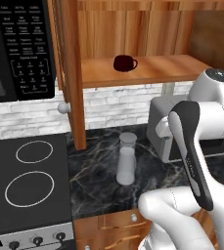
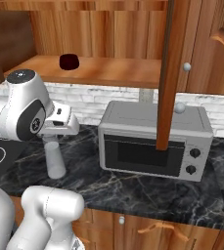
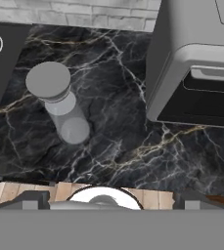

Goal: There is a tray on the dining counter. Grab the cup, mug, and pitcher and place them on the tray. The pitcher may be placed next to the tray if it cannot fit the tray.

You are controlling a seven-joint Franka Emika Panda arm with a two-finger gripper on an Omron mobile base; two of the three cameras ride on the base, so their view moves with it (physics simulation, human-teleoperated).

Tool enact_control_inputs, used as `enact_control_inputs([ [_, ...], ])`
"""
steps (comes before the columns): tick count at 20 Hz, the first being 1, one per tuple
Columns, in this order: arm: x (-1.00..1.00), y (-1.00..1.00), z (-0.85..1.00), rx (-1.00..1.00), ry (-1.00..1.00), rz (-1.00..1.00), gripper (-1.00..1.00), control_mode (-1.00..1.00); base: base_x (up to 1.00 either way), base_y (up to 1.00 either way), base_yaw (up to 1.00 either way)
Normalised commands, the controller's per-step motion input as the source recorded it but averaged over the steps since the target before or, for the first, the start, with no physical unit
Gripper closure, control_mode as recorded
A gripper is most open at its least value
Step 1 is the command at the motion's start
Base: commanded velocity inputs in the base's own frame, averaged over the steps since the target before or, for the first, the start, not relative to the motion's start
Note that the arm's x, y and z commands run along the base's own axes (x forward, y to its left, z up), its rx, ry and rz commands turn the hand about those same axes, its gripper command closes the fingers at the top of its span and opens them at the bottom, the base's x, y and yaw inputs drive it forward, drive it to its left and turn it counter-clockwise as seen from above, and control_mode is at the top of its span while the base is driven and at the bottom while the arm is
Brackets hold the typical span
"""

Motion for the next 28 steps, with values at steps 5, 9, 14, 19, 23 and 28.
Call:
enact_control_inputs([
  [5, 0.05, 0.00, 0.08, 0.00, 0.00, 0.00, -1.00, -1.00, 0.08, 0.00, 0.00],
  [9, 0.00, 0.00, 0.49, 0.00, -0.10, 0.01, -1.00, -1.00, 0.00, 0.00, 0.00],
  [14, 0.00, 0.00, 0.63, 0.00, -0.15, 0.02, -1.00, -1.00, 0.00, 0.00, 0.00],
  [19, 0.00, 0.00, 0.48, 0.00, -0.19, 0.03, -1.00, -1.00, 0.00, 0.00, 0.00],
  [23, -0.09, 0.00, 0.28, 0.00, -0.20, 0.03, -1.00, -1.00, 0.00, 0.00, 0.00],
  [28, -0.11, 0.00, 0.14, 0.00, -0.21, 0.04, -1.00, -1.00, 0.00, 0.00, 0.00],
])
